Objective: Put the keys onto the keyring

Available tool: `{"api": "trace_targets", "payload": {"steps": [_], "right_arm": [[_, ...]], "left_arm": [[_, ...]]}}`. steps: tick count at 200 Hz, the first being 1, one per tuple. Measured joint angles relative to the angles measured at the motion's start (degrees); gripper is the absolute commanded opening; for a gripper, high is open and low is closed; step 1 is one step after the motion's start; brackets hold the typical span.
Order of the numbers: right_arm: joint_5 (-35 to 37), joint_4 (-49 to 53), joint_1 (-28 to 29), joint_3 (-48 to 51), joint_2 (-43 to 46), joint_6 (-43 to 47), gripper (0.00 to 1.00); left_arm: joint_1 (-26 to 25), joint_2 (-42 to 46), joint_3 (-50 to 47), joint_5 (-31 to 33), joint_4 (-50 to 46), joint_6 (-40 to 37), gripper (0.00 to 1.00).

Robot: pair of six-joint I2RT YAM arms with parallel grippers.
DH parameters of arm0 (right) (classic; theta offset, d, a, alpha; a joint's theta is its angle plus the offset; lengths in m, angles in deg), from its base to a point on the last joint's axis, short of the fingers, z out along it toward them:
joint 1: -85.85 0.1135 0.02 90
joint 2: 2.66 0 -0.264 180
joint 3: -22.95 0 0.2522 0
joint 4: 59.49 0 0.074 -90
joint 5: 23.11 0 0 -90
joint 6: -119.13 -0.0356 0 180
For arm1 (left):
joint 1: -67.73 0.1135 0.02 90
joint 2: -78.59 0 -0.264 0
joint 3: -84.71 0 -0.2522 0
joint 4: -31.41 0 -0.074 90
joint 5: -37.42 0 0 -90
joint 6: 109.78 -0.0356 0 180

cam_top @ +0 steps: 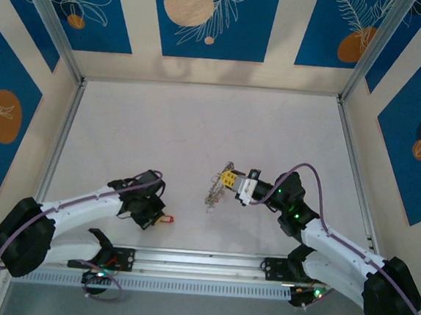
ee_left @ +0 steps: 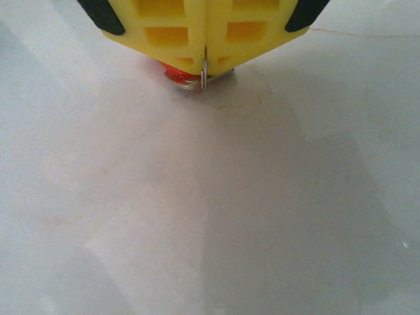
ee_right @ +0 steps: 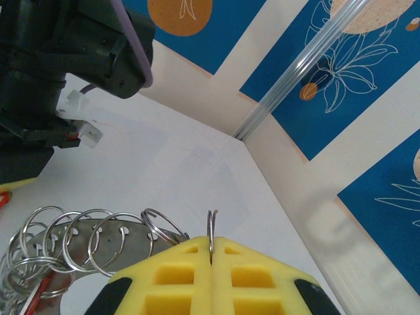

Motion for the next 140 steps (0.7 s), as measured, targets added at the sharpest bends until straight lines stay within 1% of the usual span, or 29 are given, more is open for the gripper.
{"api": "trace_targets", "payload": {"steps": [25, 40, 49, 73, 93, 104, 140], "right_arm": [[-0.15, 1.33, 0.0, -0.07, 0.02, -0.04, 0.0], [0.07, 2.47, 0.0, -0.09, 0.02, -0.11, 0.0], [0.26, 2.89, 0.0, -0.09, 0.0, -0.33, 0.0], [0.28, 3.3, -0.24, -0.28, 0.02, -1.18, 0.0], [0.04, 3.98, -0.26, -0.59, 0.02, -1.81, 0.0], [-0.22, 4.63, -0.31, -0.74, 0.0, -2.05, 0.0], [-1.51, 5.88, -0.31, -0.83, -0.11, -2.73, 0.0]], "left_arm": [[-0.09, -0.52, 6.43, 3.61, -4.37, -8.96, 0.0], [-0.07, -0.61, 10.36, 5.44, -4.57, -16.46, 0.0], [-0.07, -0.59, 12.09, 5.97, -3.91, -22.32, 0.0], [-0.13, 0.42, 13.05, 5.38, 0.48, -35.89, 0.0], [-1.44, 2.38, 13.03, 3.89, 4.87, -48.41, 0.0], [-2.47, 4.13, 13.03, 3.04, 7.19, -55.87, 0.0], [-3.17, 10.51, 12.11, 1.16, 13.25, -75.01, 0.0]]}}
